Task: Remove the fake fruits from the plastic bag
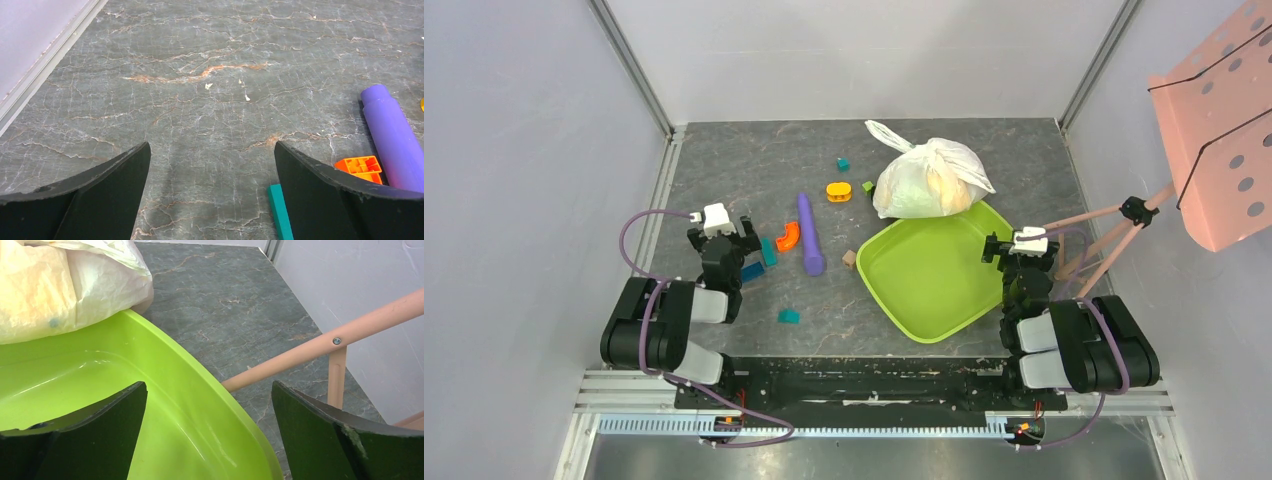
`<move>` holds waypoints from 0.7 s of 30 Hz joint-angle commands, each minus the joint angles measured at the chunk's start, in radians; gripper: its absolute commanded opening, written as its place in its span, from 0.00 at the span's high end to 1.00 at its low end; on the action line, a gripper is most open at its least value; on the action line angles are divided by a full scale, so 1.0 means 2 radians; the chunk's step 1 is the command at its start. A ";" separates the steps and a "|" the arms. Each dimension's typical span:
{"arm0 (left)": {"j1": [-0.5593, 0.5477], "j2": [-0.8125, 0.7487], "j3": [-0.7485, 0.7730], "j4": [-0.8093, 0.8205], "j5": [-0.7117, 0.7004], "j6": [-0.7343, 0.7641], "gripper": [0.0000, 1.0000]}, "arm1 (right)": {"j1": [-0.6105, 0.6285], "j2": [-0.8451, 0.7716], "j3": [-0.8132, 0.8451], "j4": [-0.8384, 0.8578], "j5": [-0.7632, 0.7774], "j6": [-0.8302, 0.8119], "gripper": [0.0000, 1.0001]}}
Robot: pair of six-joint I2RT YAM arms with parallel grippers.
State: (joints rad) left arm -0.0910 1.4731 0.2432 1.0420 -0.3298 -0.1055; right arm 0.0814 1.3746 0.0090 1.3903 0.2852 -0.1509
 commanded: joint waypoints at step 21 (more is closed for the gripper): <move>0.001 -0.041 0.008 -0.019 -0.020 0.015 0.00 | 0.001 -0.036 -0.033 -0.044 -0.073 -0.028 0.02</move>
State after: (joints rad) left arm -0.0910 1.4448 0.2420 1.0203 -0.3386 -0.1055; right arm 0.0811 1.3628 0.0090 1.3708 0.2386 -0.1635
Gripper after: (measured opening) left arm 0.994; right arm 0.981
